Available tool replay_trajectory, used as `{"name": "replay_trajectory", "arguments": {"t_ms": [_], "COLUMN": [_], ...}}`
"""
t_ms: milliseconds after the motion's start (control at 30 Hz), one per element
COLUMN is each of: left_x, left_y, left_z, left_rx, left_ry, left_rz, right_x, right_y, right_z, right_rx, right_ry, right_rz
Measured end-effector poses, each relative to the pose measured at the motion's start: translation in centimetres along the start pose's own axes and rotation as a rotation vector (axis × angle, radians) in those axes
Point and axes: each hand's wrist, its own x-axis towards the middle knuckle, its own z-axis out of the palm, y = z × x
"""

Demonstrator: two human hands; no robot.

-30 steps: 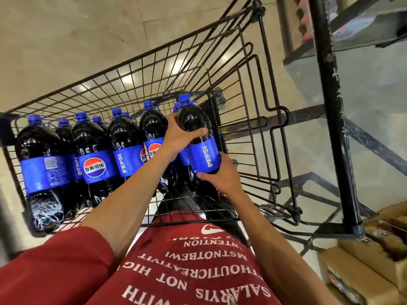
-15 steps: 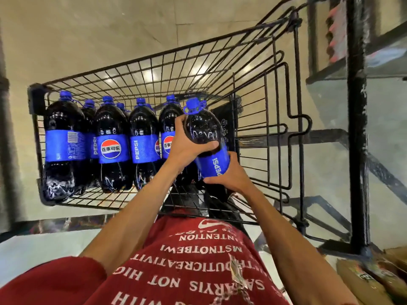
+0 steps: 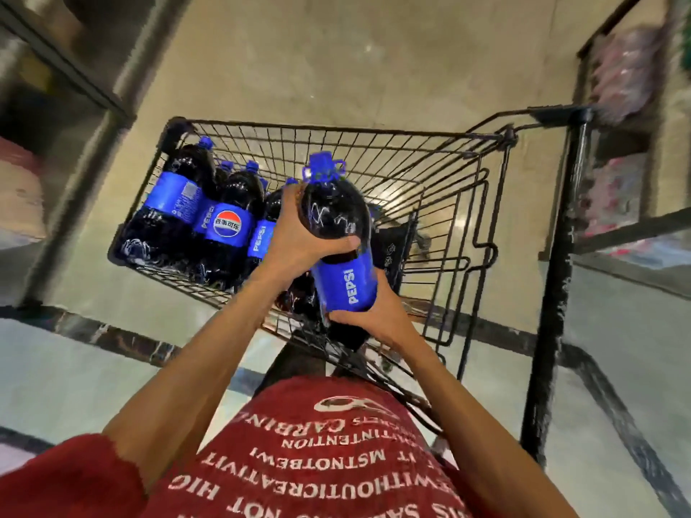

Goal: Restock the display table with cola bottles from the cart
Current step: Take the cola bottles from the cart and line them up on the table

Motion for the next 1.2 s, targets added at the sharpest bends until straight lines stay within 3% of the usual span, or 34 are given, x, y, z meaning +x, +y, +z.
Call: {"name": "replay_trajectory", "arguments": {"t_ms": [267,500,767,1200], "left_x": [-6.3,-11.1,-16.9,-27.4], "left_y": [7.1,8.6,6.5,0.2], "left_z": [-6.3,-12.6,-22.2,-41.2], "left_rx": [-0.055,-0.105,-0.155,-0.234], "left_ry": [0.210,0.432,0.688,1.040], "left_rz": [0.147,0.216,0.233,0.199], "right_x": [-2.1,-2.8,-3.9,-8.4], "right_y": [-7.8,-13.7,-18.0,-24.5], "right_z": [0.8,5.9,16.7,38.4], "right_rx": [-0.170,-0.277,-0.344,-0.432], "right_ry": [-0.169,-0.234,-0.395,-0.658], "right_rz": [-0.244,-0.393,-0.533,-0.599]}}
